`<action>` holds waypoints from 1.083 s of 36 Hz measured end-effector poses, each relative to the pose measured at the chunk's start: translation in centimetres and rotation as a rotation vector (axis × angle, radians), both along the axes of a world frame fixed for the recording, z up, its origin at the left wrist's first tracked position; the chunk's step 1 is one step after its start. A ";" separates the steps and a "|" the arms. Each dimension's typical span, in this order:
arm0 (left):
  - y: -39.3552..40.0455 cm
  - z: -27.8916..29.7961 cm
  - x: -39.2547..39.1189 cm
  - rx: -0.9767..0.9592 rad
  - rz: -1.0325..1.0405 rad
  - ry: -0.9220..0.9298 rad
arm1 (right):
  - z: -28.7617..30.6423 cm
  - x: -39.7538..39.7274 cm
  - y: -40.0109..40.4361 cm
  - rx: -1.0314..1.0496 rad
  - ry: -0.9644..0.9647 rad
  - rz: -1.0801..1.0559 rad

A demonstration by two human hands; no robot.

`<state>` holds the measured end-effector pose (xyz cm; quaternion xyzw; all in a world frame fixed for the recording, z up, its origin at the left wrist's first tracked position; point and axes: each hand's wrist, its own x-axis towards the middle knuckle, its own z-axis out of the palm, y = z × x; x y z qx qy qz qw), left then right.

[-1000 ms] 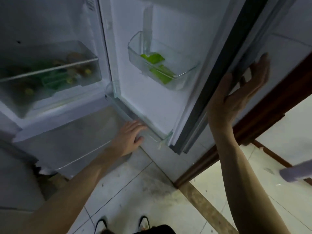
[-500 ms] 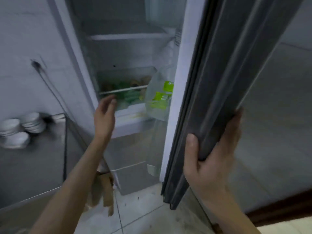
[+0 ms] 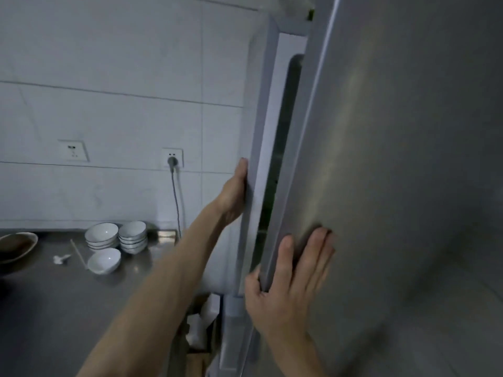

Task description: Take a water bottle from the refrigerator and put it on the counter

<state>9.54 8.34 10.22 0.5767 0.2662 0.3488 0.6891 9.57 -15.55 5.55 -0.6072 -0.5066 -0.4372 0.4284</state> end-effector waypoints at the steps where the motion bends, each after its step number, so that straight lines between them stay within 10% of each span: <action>1: 0.2 -0.2 0.1 -0.020 -0.029 -0.013 | 0.0 0.0 1.3 0.006 -0.004 -0.023; 18: 0.5 1.0 -1.7 -0.129 -0.233 -0.052 | 0.8 2.1 15.2 -0.027 0.056 -0.279; 39: -3.2 1.7 -3.4 -0.015 -0.057 0.022 | 1.9 2.3 9.7 -0.296 0.101 -0.048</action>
